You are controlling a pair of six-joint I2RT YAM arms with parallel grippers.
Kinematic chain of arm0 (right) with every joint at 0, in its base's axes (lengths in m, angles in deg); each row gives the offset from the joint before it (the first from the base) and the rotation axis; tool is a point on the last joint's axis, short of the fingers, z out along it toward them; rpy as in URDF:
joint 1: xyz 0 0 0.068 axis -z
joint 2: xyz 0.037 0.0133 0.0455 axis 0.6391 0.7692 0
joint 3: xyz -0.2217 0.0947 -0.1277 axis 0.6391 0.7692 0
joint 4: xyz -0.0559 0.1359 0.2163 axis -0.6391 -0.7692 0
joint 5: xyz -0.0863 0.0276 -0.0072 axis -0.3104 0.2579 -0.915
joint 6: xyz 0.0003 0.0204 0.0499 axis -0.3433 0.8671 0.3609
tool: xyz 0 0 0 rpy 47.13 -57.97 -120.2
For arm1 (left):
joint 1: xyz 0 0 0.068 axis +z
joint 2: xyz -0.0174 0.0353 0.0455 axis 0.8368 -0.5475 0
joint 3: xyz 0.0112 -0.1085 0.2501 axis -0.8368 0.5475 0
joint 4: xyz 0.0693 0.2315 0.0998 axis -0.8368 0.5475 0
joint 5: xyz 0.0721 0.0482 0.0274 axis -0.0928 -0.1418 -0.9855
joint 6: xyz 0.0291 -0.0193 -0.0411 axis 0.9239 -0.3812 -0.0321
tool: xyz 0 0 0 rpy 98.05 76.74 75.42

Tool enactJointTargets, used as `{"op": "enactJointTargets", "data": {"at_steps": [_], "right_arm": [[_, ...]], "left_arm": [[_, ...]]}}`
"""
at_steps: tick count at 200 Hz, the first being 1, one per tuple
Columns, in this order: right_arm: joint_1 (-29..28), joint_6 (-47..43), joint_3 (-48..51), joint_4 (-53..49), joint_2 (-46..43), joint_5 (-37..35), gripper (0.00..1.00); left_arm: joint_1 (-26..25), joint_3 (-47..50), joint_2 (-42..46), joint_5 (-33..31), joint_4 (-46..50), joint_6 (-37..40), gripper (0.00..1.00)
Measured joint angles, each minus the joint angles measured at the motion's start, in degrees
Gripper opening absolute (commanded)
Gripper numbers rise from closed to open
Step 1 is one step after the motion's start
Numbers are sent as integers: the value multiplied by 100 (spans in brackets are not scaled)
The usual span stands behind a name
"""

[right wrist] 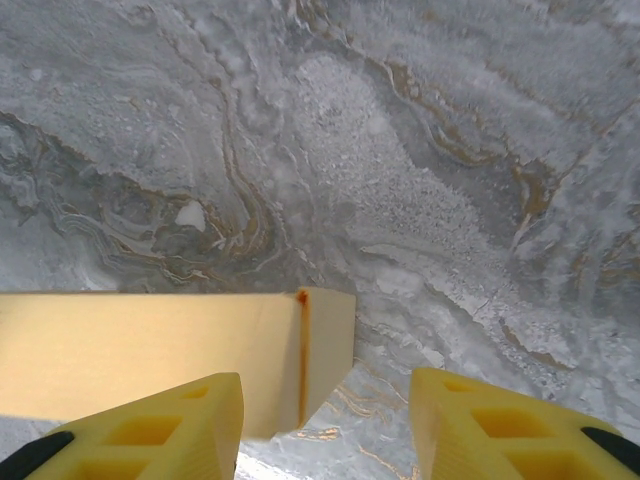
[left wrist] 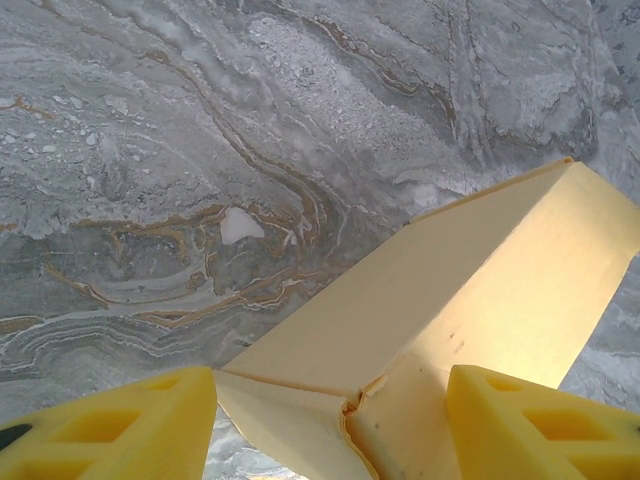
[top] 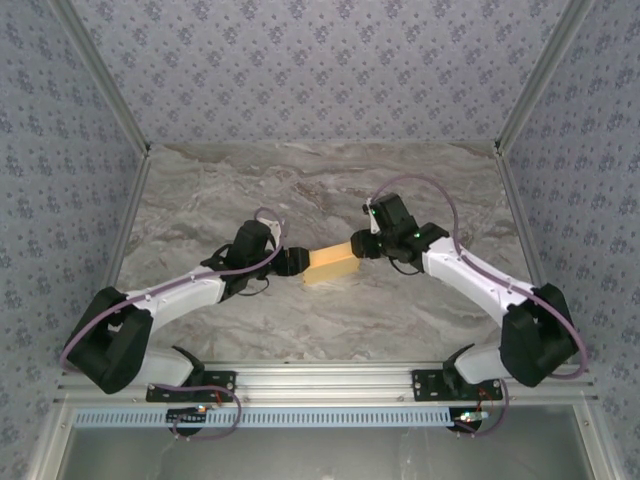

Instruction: Fold the paper box

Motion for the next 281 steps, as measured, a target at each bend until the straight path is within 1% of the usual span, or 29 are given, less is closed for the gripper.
{"op": "enactJointTargets", "data": {"at_steps": [29,57,84,126,146,178,198,222,232,259,281], "right_arm": [[372,13,111,286,221,793,44],[664,166,481,767,223,1506,36],[793,326,793,1316,223,1982,32],[890,584,1174,2076,223,2330,27],[905,684,1285,2328,225,2428,26],[898,763,1342,2496,223,2481,23],[872,778,1349,2542,223,2459,22],[859,778,1316,2522,223,2433,23],[846,776,1250,2411,225,2409,24],[780,750,1021,1989,225,2232,30],[756,699,850,1628,223,2107,37]], "left_arm": [[-11,0,0,-15,0,0,59],[-33,9,0,-15,-20,-2,55],[-37,61,2,-15,-127,-7,54],[-35,144,17,-15,-284,-70,51],[-35,186,74,-15,-297,-131,47],[-37,258,166,11,-350,-238,37],[-35,326,164,28,-487,-306,36],[-35,361,144,28,-597,-387,42],[-35,361,144,22,-588,-428,47],[-28,326,216,-144,-358,-387,60],[-24,254,376,-339,-48,-286,67]]}}
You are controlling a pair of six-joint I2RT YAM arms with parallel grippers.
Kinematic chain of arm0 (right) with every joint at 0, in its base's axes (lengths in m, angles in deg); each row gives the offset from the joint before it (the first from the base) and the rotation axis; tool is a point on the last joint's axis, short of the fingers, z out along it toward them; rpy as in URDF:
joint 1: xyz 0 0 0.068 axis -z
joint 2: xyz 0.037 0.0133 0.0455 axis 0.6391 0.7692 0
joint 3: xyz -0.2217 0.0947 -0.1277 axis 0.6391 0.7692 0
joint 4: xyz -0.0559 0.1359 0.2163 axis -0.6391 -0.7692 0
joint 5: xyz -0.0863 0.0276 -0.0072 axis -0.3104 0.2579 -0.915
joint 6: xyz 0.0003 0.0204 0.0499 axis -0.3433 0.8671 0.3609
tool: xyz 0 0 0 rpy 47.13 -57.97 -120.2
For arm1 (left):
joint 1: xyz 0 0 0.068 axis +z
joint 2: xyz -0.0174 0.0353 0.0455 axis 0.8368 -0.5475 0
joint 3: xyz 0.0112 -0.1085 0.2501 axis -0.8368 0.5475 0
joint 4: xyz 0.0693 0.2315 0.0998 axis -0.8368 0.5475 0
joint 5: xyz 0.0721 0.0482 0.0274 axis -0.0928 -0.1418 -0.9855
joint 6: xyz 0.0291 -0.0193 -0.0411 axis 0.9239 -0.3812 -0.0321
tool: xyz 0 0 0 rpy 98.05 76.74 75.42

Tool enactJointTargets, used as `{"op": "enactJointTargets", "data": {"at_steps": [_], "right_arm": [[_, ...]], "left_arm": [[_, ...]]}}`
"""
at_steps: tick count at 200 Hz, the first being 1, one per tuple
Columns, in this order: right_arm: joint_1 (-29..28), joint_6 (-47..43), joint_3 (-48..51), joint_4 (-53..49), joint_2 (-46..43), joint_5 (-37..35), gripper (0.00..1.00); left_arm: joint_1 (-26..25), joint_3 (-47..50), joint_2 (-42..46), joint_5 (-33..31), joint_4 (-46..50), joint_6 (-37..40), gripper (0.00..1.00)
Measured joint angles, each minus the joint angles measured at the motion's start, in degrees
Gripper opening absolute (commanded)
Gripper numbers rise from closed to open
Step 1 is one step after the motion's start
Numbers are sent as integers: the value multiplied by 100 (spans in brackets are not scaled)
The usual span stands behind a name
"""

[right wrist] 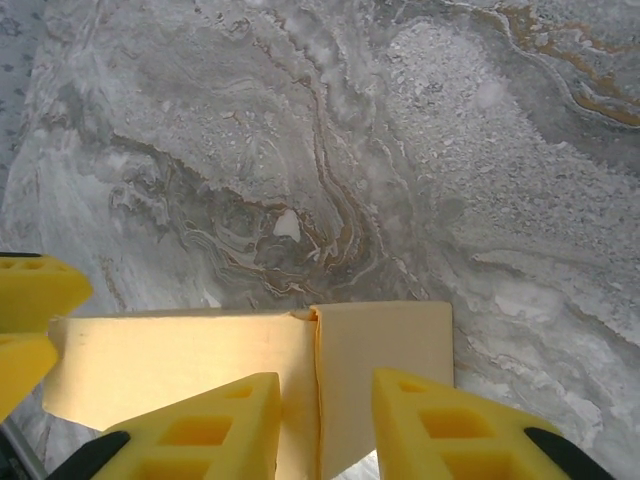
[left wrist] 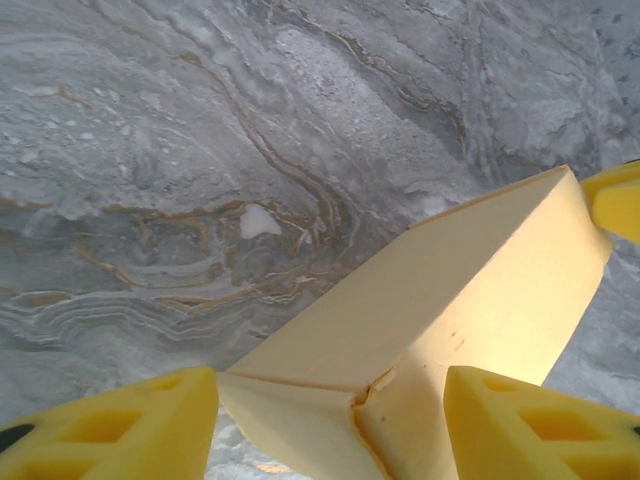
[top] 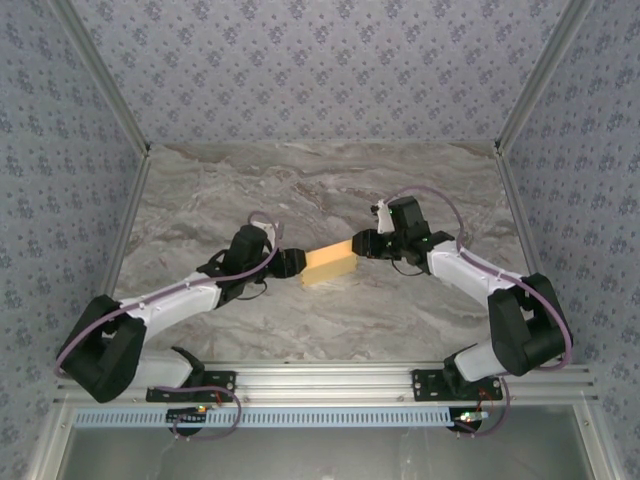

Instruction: Fold the paper box

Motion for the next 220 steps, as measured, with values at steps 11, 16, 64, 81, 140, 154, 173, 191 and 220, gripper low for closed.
{"op": "enactJointTargets", "data": {"at_steps": [11,16,64,81,140,154,173,191,220], "right_arm": [[0,-20,-79,-155,-13,-39,40],[0,-17,-107,-210,-28,-57,41],[0,-146,-284,-531,-289,-120,47],[2,-190,-328,-566,-229,-101,48],[-33,-321,-584,-605,518,278,48],[-66,-337,-632,-597,564,343,47],[-103,-350,-656,-597,577,376,45],[-118,-361,-658,-597,577,382,44],[-83,-391,-680,-603,577,332,40]], "left_arm": [[0,-11,142,-111,101,24,71],[0,-11,225,-146,144,48,71],[0,-7,942,-264,254,55,74],[0,55,916,-98,201,-42,74],[0,337,345,481,-96,-498,62],[0,339,229,557,-260,-581,59],[0,339,72,627,-409,-651,54],[0,321,-85,673,-546,-684,50],[0,175,-280,671,-636,-682,48]]}}
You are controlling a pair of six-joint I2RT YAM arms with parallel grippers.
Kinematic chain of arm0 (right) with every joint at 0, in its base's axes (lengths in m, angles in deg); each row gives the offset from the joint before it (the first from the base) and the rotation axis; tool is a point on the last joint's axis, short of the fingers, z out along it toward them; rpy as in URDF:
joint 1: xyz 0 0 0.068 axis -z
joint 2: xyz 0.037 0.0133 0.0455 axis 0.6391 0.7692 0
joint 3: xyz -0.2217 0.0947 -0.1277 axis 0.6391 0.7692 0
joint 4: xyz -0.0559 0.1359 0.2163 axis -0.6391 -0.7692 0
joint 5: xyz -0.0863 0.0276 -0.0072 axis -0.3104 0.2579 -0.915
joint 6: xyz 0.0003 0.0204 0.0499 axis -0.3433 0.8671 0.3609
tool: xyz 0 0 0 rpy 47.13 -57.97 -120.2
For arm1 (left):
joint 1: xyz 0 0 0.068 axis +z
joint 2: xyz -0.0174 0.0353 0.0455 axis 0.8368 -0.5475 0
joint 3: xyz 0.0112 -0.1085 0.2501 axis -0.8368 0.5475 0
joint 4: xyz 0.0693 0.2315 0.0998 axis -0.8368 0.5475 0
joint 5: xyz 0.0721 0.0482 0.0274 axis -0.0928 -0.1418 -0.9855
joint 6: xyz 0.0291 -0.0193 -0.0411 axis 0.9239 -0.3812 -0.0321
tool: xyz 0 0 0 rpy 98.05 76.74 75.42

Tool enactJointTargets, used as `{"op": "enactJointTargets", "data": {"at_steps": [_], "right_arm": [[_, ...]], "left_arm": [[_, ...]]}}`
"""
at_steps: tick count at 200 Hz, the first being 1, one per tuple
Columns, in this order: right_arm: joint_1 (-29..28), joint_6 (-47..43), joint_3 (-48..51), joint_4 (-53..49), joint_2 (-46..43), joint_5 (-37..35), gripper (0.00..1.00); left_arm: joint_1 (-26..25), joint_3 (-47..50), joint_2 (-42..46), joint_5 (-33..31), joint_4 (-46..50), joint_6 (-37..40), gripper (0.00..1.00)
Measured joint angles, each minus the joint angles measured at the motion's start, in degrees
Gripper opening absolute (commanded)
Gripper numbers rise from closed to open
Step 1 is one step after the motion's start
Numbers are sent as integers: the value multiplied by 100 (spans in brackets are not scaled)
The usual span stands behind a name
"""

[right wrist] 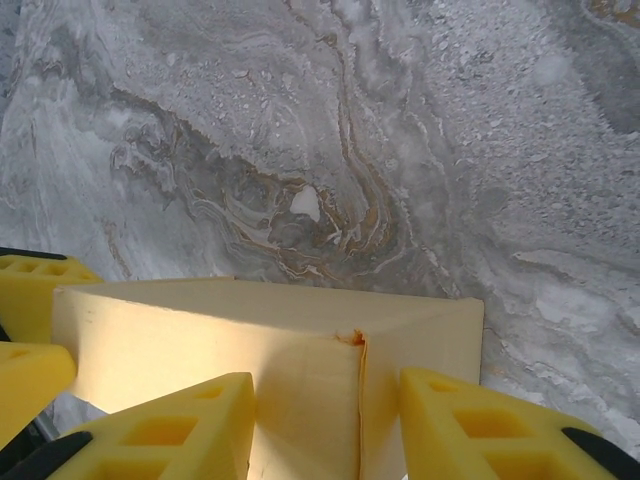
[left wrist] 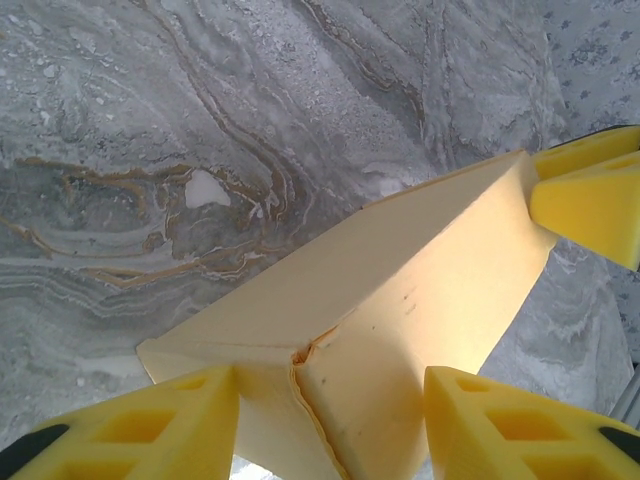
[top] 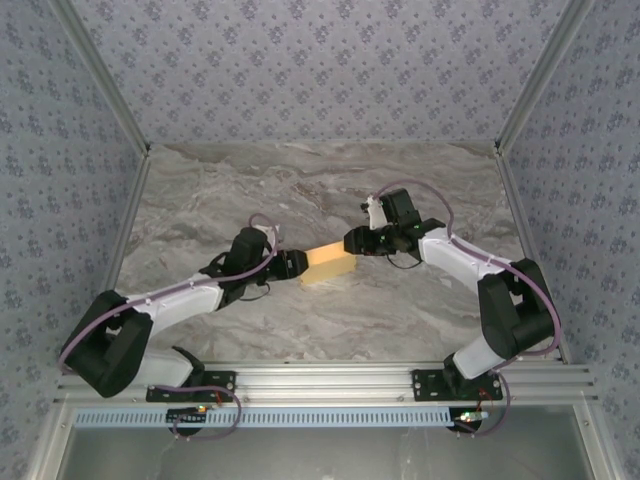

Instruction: Fold the paper box

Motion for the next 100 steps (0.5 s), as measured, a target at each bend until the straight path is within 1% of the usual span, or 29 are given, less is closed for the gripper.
{"op": "enactJointTargets", "data": {"at_steps": [42,68,100], "right_arm": [[76,-35,-195,11,131,-125,36],[168,-90,-372,92,227,-195,33],[225,-219,-527,345,411,-369,33]], "left_arm": [[46,-374,-339,-151,46,116,47],[118,-793,-654,-367,157,345,47],[229,-1309,-1139,-616,170,680,47]]}}
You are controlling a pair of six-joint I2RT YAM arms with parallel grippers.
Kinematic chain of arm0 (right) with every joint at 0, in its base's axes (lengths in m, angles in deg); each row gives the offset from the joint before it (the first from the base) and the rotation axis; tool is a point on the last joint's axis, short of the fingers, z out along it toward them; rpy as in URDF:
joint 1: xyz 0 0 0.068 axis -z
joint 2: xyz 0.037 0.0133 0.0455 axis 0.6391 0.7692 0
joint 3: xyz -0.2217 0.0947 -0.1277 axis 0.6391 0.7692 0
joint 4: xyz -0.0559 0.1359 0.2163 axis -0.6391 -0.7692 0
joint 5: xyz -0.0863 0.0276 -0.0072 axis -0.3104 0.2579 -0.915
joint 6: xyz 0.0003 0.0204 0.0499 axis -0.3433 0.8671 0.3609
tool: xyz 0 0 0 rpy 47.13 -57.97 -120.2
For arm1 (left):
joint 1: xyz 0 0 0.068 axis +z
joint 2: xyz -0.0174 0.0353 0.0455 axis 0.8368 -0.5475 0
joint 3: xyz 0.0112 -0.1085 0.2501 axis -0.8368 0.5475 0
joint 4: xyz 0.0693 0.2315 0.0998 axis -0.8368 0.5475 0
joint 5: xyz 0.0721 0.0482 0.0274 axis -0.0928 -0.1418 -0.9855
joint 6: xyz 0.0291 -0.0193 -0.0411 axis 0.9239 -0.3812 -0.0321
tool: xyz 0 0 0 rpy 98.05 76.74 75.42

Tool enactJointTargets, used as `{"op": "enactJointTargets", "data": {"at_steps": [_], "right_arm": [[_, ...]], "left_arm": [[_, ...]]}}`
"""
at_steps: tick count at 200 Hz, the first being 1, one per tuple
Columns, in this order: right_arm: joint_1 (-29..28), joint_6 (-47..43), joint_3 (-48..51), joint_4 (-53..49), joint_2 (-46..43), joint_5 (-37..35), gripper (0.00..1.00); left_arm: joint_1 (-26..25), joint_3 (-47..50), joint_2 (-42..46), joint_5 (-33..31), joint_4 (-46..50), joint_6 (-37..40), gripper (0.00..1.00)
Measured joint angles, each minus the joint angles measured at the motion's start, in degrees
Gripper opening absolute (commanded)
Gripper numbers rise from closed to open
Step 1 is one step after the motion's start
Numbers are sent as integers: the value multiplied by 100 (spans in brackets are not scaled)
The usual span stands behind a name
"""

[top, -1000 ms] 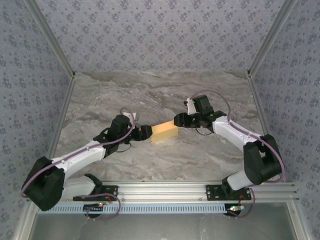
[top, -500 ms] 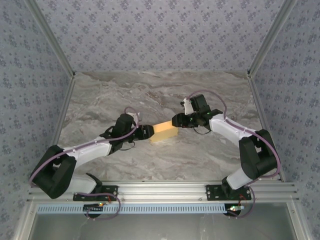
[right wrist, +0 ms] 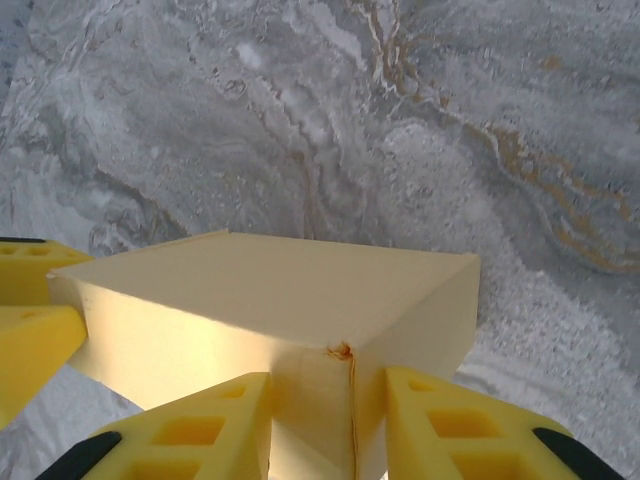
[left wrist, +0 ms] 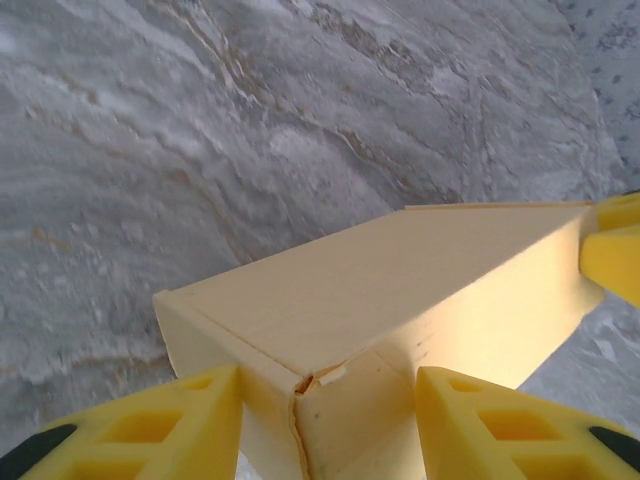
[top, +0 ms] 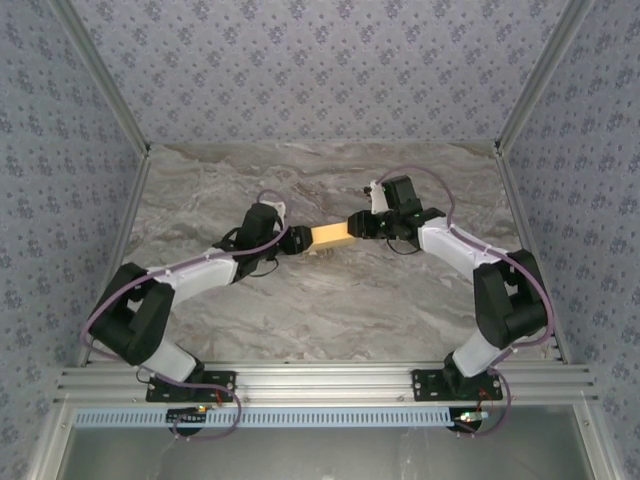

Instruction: Fold the paper box

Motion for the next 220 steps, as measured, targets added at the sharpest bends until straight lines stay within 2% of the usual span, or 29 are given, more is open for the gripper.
{"op": "enactJointTargets", "data": {"at_steps": [69,131,183,189,220], "right_arm": [[-35,-140,378,608,2,-334,34],[-531,-133,1381,831,-315,-713,38],[-682,-195,1486,459,-468,-1180,52],[-684,-216,1478,339,-542,-1268,56],[-758,-404,1340,-256,-1231,-1945,68]], "left_arm": [[28,0,-319,-74,-485,162,51],[-155,590,-348,13,-636,72,55],[-170,656,-409,-31,-568,107,66],[-168,656,-378,-61,-501,144,67],[-44,837,332,-396,-111,420,72]]}}
